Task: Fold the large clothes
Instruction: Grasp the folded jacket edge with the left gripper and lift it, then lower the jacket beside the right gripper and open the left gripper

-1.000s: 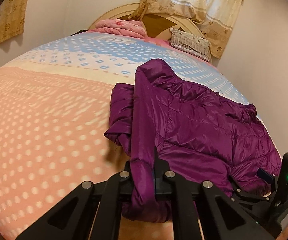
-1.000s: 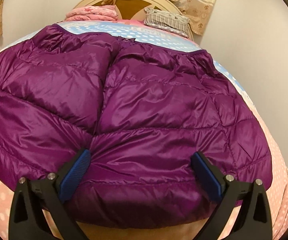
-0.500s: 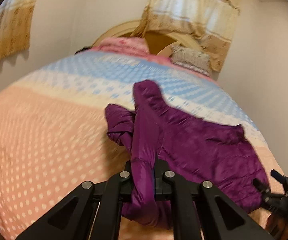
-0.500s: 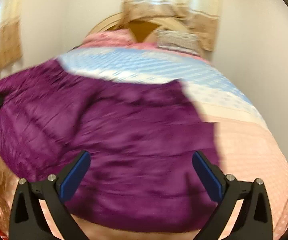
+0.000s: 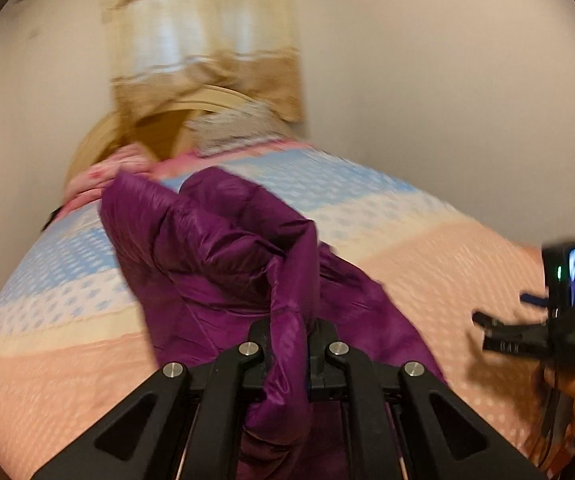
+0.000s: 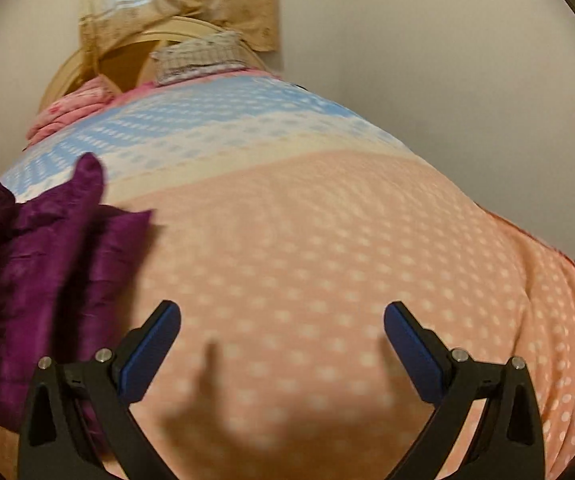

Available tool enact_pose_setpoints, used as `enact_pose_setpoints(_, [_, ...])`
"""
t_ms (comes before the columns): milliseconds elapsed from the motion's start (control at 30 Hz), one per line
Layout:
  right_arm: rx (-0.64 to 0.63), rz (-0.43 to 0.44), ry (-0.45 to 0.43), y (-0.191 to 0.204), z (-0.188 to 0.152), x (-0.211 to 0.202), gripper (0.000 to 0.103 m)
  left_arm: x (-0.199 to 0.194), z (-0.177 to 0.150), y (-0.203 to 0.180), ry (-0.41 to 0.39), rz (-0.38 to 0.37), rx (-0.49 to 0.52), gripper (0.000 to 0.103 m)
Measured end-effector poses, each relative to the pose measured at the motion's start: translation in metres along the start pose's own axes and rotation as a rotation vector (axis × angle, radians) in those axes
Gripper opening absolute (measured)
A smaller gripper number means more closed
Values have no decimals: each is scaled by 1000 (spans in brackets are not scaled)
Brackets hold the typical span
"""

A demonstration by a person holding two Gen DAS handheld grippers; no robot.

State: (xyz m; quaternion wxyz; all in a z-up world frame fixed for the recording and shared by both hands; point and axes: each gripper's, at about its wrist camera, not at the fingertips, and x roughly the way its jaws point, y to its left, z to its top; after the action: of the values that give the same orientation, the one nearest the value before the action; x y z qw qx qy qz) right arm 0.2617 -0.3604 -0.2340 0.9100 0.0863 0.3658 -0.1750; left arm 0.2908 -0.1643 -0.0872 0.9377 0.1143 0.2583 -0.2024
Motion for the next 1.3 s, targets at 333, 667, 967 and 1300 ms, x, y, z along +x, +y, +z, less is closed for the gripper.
enact_pose_setpoints(333, [32,-37,41,-34,-20,9,103,63,-46,-84,122,-39,222,10])
enact_pose_setpoints(667, [6,-42,39,-35,-21,13,103,-12,-31,-103,-24,-37,305,79])
enact_pose_setpoints(967, [1,13,51,-19,4,1,75,-28,-17,3,-34,89,115,81])
enact_pose_setpoints(1300, [-198,117,-55,130,100,-40,62,83,-30,205,195,482,-405,81])
